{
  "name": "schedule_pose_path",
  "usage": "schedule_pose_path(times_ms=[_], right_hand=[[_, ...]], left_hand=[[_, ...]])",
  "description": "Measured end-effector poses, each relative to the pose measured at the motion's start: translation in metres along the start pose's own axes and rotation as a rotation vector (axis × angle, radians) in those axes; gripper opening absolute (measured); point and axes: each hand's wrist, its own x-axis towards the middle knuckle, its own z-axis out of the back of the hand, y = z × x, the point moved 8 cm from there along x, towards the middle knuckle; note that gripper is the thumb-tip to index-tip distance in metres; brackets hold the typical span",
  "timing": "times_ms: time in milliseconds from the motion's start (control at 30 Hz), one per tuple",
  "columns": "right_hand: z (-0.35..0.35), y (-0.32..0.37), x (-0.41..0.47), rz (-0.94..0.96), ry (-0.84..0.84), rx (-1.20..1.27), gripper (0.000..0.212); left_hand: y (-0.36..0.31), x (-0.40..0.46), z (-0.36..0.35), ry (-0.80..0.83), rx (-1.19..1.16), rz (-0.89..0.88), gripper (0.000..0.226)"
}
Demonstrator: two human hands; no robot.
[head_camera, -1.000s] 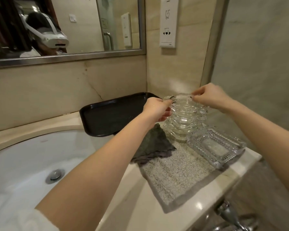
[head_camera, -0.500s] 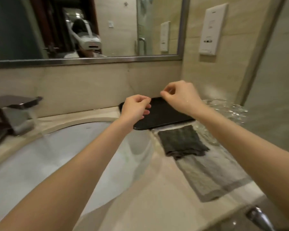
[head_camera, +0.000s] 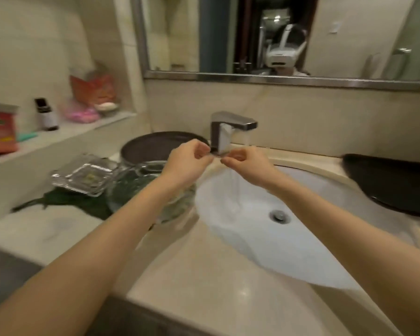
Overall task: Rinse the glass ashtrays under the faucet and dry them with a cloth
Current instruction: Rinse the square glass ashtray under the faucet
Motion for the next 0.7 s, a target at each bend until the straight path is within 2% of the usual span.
schedule_pose_path(times_ms=[267,367,467,533,700], right_hand=[[-0.085,0.081,0.058,0.149,0.121,0.007,0.022],[-0.118,0.103,0.08,0.204,0.194,-0.016,0.022],[-0.147,0.118,0.104,0.23,0.246,-0.063,0.024],[-0.165,0.126,0.118,0.245,0.291,-0.119,0.026],[-0.21,0.13,0.14,0.234,0.471,-0.24,0.028]], left_hand=[[0.097,0.002,0.114,-0.213,0.112,0.212,0.028],[0.14,0.002,0.148,-0.276,0.277,0.326,0.032],[0.179,0.001,0.169,-0.27,0.527,0.438,0.043],[0.199,0.004,0.173,-0.243,0.593,0.481,0.048],[0.224,0.016,0.174,-0.273,0.593,0.562,0.03]])
